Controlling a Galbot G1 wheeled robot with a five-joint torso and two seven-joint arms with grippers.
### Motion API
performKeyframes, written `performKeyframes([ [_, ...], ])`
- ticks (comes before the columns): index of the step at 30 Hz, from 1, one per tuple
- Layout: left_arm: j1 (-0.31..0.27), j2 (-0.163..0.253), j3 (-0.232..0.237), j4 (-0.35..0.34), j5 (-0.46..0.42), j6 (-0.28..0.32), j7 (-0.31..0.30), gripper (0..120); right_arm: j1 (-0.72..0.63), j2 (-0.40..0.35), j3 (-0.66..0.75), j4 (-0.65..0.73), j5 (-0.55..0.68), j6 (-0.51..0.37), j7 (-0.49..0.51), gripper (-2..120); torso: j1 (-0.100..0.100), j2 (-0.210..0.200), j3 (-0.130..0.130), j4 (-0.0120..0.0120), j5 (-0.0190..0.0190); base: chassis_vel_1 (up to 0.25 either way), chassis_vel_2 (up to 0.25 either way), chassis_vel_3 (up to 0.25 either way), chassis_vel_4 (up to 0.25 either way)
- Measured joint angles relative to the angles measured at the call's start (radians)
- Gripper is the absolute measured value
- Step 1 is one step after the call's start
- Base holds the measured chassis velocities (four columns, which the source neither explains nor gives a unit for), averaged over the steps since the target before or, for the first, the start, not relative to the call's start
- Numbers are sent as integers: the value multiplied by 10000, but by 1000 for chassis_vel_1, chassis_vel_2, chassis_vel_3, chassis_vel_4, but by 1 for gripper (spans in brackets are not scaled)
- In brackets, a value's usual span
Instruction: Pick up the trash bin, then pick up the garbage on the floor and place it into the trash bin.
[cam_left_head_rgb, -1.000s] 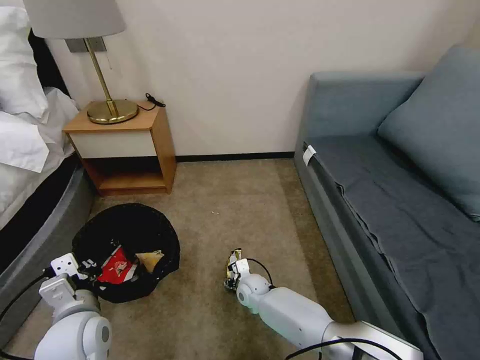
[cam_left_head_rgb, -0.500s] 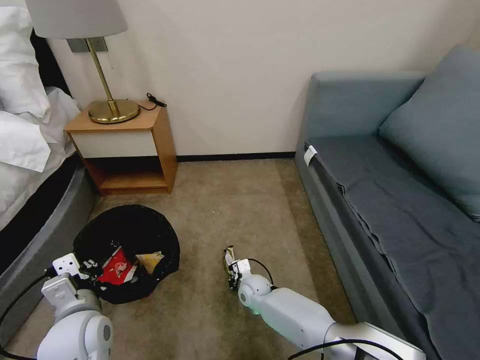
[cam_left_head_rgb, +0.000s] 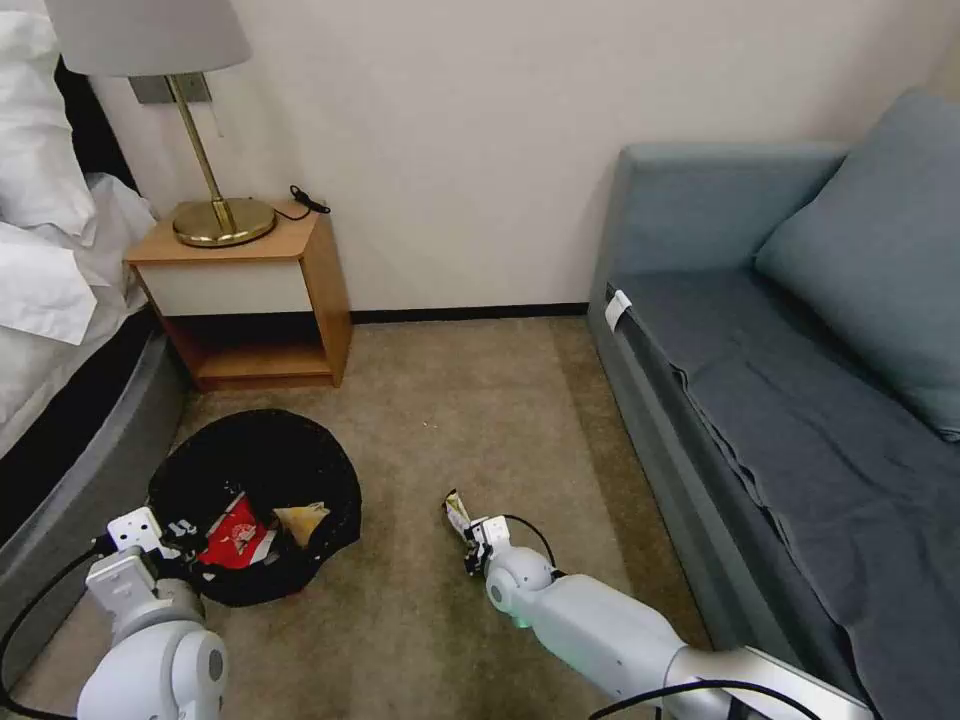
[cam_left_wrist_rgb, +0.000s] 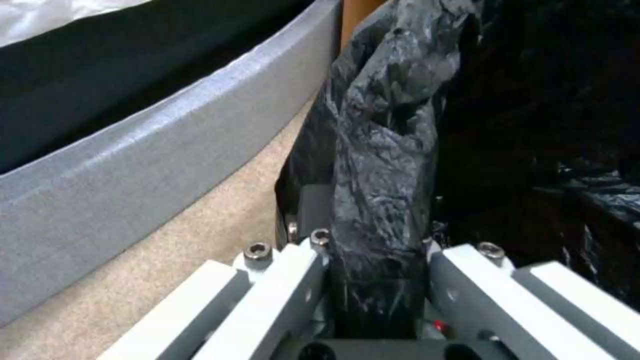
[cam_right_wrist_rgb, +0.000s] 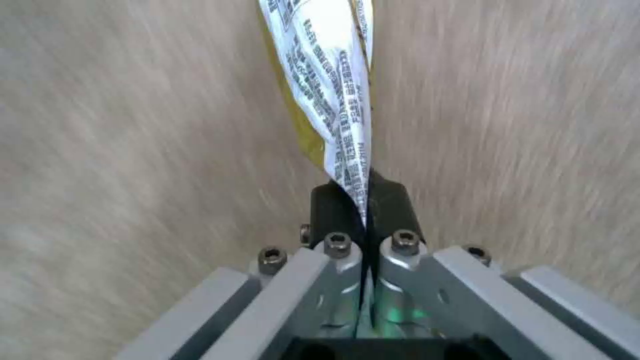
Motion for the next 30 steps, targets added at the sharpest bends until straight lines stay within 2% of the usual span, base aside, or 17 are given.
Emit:
performKeyframes([
  [8, 49, 0, 84, 34, 39, 63, 1, 3, 726, -712, 863, 3261, 396, 308, 625, 0, 0, 0, 0, 0, 1, 0, 0, 0, 0],
  [9, 49, 0, 84, 34, 39, 63, 1, 3, 726, -712, 863, 3261, 396, 308, 625, 0, 0, 0, 0, 0, 1, 0, 0, 0, 0],
  [14, 84, 0, 176, 179, 19, 65, 3, 3, 1069, -681, 1074, 5656, 1059, 275, 1174, 0, 0, 1, 0, 2, 1, 0, 0, 0, 0],
  [18, 78, 0, 228, 206, 12, 65, -9, 3, 1062, -401, 568, 7280, 1870, 165, 1698, 0, 0, 1, -1, 1, 2, 0, 0, 0, 0],
  [23, 67, 0, 284, 225, 13, 69, -29, 3, 715, 62, -500, 7556, 1941, 483, 2088, 0, 0, 0, -1, 2, 0, 0, 0, 0, 0],
  [30, 129, 0, 326, 79, 22, 107, -79, 3, 566, 892, -1834, 6046, 1056, 988, 2008, 0, 0, 1, -1, 1, 0, 0, 0, 0, 0],
])
